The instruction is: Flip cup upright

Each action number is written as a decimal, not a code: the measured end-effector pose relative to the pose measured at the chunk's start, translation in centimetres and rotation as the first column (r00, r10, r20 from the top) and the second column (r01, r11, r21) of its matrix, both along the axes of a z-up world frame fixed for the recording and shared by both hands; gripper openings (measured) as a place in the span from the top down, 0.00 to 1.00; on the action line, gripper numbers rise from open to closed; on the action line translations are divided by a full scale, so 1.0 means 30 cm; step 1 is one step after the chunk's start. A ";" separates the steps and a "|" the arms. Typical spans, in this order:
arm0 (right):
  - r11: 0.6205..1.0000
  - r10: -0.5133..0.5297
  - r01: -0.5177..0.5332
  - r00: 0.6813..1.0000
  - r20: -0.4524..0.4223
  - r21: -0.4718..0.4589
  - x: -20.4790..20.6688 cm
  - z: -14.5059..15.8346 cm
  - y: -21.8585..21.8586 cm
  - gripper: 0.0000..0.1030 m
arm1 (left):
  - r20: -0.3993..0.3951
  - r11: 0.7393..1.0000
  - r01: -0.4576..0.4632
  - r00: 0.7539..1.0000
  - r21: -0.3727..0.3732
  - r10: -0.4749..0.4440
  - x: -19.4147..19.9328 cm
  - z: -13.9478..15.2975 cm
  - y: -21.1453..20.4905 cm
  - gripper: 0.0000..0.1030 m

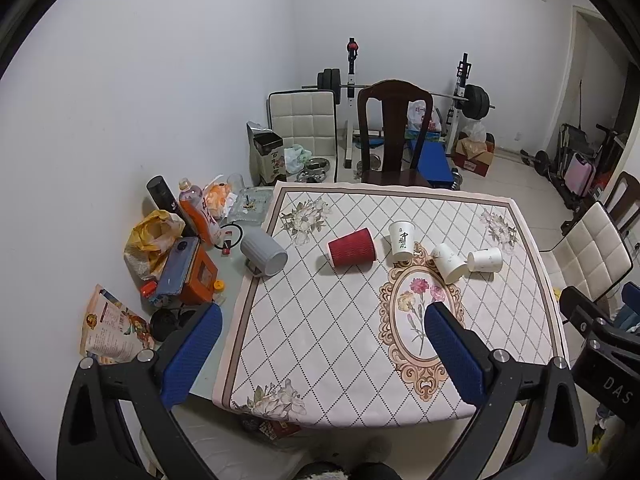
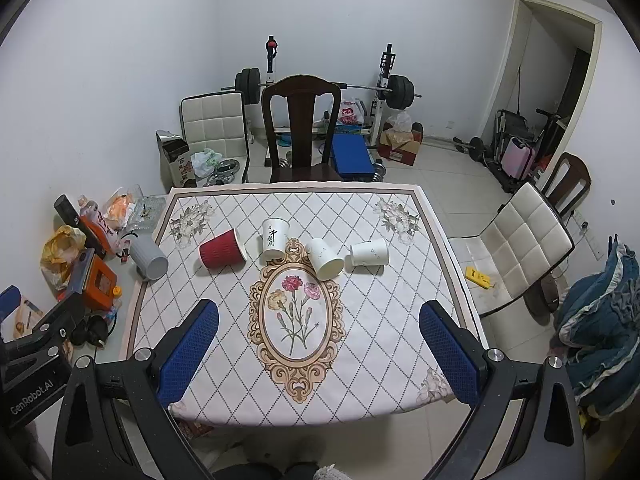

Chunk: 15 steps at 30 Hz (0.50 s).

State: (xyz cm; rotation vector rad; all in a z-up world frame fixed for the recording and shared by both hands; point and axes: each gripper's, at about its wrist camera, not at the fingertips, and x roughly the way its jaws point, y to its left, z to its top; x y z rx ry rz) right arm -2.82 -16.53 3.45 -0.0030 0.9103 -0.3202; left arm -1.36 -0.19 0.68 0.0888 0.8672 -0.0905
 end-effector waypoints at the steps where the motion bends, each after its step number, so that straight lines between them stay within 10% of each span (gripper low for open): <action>1: 1.000 0.001 -0.001 1.000 0.000 0.002 0.004 -0.004 0.003 0.01 | 0.001 1.000 0.000 1.000 0.000 0.000 -0.001 0.001 -0.001 0.00; 15: 1.000 0.002 -0.002 1.000 0.002 0.001 -0.017 0.019 -0.007 0.01 | 0.002 1.000 0.002 1.000 -0.004 -0.002 -0.005 0.012 -0.003 0.00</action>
